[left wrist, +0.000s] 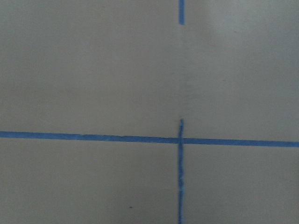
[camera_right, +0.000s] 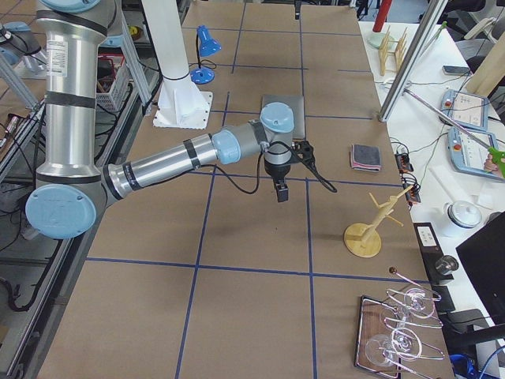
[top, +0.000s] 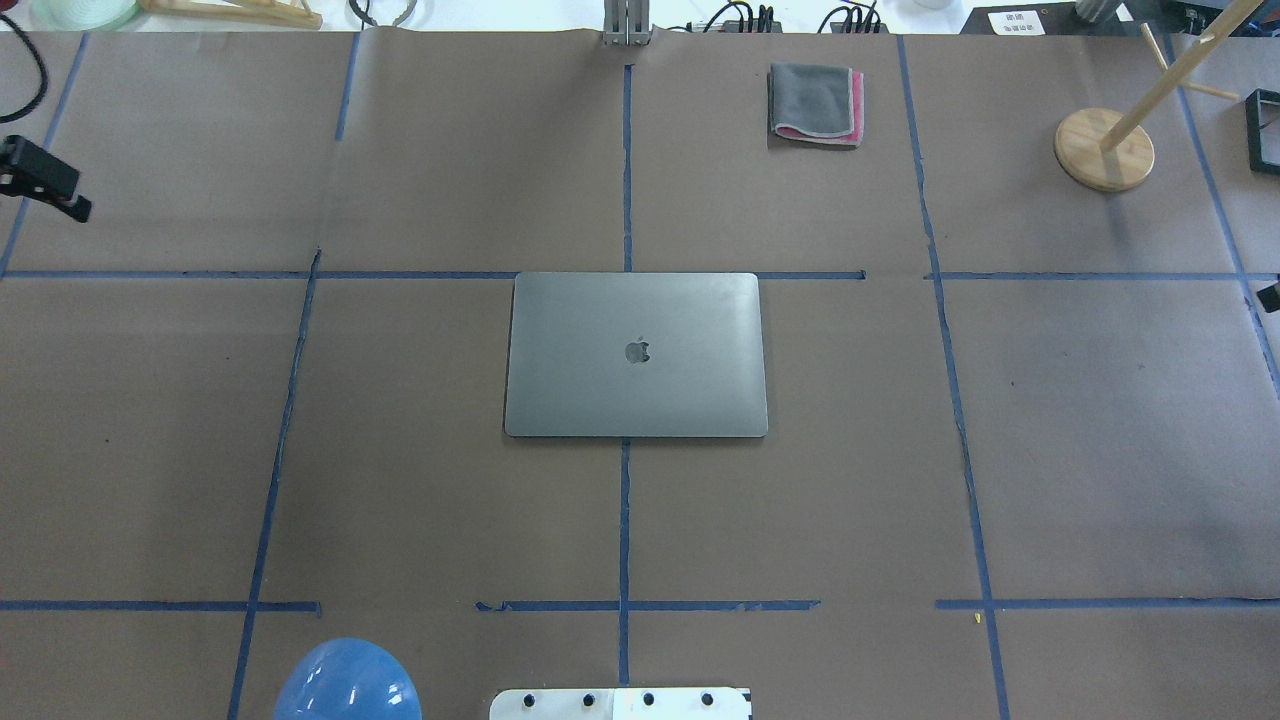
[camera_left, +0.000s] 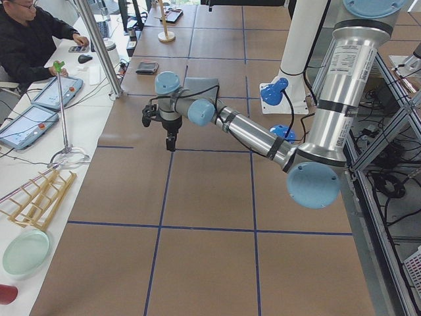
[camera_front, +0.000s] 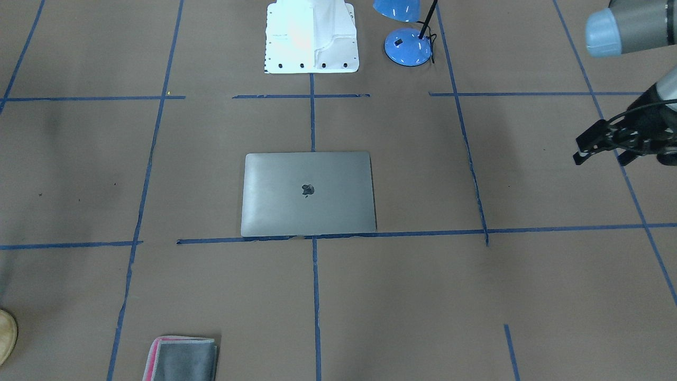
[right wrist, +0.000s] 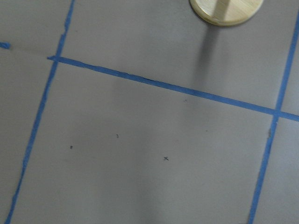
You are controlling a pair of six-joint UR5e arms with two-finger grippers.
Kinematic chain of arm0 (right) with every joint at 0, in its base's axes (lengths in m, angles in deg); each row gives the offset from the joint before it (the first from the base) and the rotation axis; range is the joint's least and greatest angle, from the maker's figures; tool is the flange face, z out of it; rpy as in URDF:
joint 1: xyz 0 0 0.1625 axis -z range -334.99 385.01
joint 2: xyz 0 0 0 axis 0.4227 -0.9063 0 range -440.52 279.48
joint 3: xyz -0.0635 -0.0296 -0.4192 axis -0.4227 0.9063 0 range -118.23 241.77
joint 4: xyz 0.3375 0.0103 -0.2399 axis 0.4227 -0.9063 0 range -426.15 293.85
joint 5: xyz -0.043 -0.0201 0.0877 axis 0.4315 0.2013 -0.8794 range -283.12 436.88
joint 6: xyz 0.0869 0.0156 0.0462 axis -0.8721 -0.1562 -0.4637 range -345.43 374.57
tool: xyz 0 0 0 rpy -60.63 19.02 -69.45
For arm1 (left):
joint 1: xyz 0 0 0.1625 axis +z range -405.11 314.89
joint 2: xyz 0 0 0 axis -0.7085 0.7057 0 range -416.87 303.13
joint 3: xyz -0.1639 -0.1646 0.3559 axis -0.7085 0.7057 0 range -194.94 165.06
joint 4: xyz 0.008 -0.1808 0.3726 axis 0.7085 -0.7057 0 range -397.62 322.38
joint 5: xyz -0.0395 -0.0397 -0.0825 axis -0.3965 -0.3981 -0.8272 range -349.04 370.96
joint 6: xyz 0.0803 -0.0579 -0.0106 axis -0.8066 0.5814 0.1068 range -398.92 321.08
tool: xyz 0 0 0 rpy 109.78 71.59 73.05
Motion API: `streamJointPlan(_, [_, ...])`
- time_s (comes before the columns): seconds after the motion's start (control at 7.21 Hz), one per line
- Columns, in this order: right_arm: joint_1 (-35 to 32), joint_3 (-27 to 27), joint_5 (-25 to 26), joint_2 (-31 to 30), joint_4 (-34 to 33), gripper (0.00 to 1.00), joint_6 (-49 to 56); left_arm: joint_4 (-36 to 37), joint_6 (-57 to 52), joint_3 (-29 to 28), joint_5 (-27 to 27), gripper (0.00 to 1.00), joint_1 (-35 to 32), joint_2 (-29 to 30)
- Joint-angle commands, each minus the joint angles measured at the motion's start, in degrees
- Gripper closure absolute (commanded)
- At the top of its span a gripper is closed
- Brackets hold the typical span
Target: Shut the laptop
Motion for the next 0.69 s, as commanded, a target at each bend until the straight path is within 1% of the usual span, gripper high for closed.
streamJointPlan(0.0, [-6.8,3.44,-1.71,-5.46,-0.17,0.0,9.09,0.26,-17.17,-1.8,-0.18,0.0,-7.95,-9.35])
streamJointPlan(0.14, [-7.68,5.46,-1.62,-5.58,-0.17,0.0,8.49,0.18,-22.27,-3.55,-0.44,0.0,-11.28,-13.04])
streamJointPlan(0.28, [-7.69,6.09,-1.53,-5.05,0.26,0.0,8.23,0.09,-25.98,-6.44,-2.27,0.0,-14.01,-14.12])
streamJointPlan(0.42, [-7.78,6.09,-1.44,-5.22,0.36,0.0,8.31,-0.09,-28.54,-9.69,-2.99,0.0,-15.17,-14.13])
streamJointPlan(0.55, [-8.65,5.74,-1.7,-5.49,0.36,0.0,8.57,-0.09,-28.56,-9.98,-2.91,0.0,-15.18,-14.13])
